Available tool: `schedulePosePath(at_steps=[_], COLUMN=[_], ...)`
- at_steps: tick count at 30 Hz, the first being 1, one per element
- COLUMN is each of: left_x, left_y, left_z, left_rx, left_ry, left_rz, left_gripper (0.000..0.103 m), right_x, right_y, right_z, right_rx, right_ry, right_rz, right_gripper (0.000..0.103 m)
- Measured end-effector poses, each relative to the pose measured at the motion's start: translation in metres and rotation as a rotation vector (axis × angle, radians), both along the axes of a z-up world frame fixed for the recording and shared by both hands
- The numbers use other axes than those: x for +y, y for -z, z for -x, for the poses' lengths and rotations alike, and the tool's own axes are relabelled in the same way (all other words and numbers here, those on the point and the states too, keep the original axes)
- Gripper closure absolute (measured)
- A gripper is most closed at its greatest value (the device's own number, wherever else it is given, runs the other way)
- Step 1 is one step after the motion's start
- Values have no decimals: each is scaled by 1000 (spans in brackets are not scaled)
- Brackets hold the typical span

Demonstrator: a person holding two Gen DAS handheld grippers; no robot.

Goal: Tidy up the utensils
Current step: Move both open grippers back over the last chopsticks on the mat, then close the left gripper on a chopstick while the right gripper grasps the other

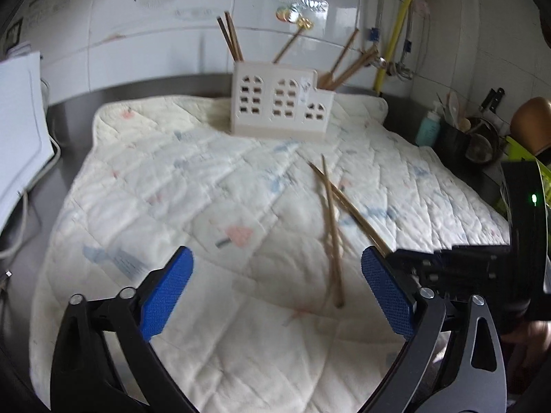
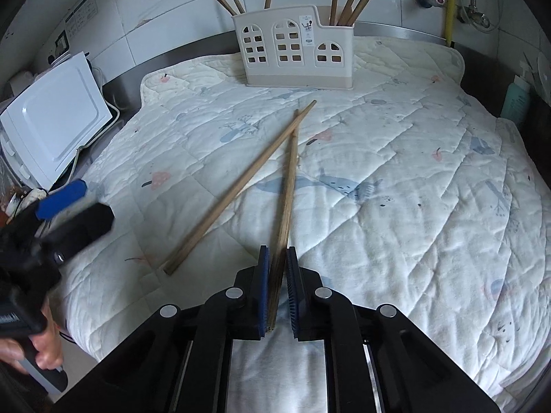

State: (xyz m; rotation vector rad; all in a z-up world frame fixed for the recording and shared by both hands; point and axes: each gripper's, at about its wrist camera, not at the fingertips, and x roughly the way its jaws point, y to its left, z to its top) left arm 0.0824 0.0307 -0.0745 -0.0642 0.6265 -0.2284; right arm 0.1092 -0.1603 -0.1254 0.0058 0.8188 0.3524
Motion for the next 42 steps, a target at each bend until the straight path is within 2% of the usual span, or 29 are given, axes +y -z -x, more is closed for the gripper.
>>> schedulePosePath(at_steps=[6, 8, 17, 24, 28, 30, 34, 37, 39, 42], left_x=[-21, -27, -44, -49, -52, -53, -55, -52, -47, -46], left_y=[16, 19, 35, 40, 40, 40, 39, 38, 36, 31], left_z=[-3, -7, -22, -31, -33, -34, -36, -37, -36, -34], left_rx=[42, 55, 122, 145, 145, 144, 154, 159, 160, 135], left_ry=[73, 99, 159, 149, 130, 121, 98, 86, 79, 78], left_rz=[7, 25, 68, 55, 11, -3, 3, 22, 50, 45], left_gripper=[35, 46, 74, 83, 92, 92, 93, 98, 98, 98], right_x=[-12, -16, -25, -25, -24, -24, -21, -23, -26, -31], right_y=[1, 2, 3, 4, 5, 5, 6, 4, 0, -12], right_z=[3, 3, 8, 14, 15, 15, 16, 17, 18, 20], right_rx=[-15, -16, -23, -44, -54, -54, -61, -70, -82, -110], right_ry=[-17, -22, -50, -63, -67, -66, -65, -64, -62, -61], right_rz=[-12, -20, -37, -19, -7, -9, -5, -5, -3, -3], right_gripper=[95, 95, 95, 95, 95, 95, 95, 95, 96, 96])
